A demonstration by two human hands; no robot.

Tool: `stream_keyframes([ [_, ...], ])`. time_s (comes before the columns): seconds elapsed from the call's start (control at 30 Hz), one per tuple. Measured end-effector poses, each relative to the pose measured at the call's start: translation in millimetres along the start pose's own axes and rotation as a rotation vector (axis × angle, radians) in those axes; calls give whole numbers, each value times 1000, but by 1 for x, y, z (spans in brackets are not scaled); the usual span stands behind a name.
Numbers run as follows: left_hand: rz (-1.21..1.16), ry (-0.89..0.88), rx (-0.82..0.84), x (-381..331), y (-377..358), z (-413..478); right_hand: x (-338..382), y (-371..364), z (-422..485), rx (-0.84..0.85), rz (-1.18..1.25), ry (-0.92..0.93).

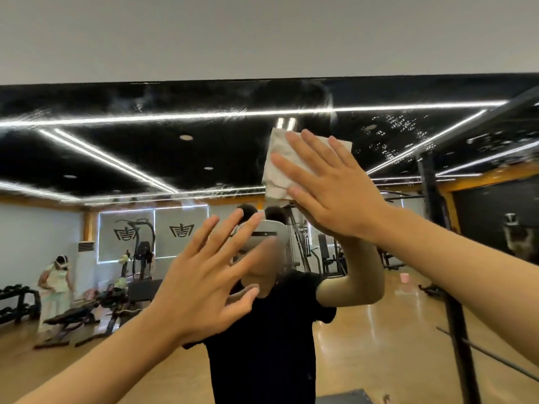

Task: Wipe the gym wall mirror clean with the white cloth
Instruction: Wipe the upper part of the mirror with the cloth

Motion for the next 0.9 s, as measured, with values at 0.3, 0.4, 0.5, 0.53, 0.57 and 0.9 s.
stream_keyframes([
  [0.3, 35, 21, 4, -3, -6, 3, -80, 18, 25, -77, 98, -414],
  [0.4, 38, 13, -3, -2, -6, 5, -27, 20, 73, -131, 72, -364],
  [0.5, 29, 19, 15, 0, -8, 3, 57, 20, 120, -126, 48, -155],
  [0.53, 26, 21, 21, 1, -8, 1, 85, 20, 131, -109, 39, -83],
  [0.57, 26, 20, 24, 1, -7, 0, 108, 19, 140, -93, 23, -20],
  [0.9, 60, 10, 27, 1, -7, -6, -40, 29, 97, -48, -19, -100],
])
Point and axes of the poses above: each hand's wrist, its own z-axis towards the middle knuckle, its own y-axis out of the back of the hand, x = y × z, the point moved 7 cm from there along z, towards the middle knuckle, and after that the axes turned 13 degrees about -y, right-handed, at the moved point
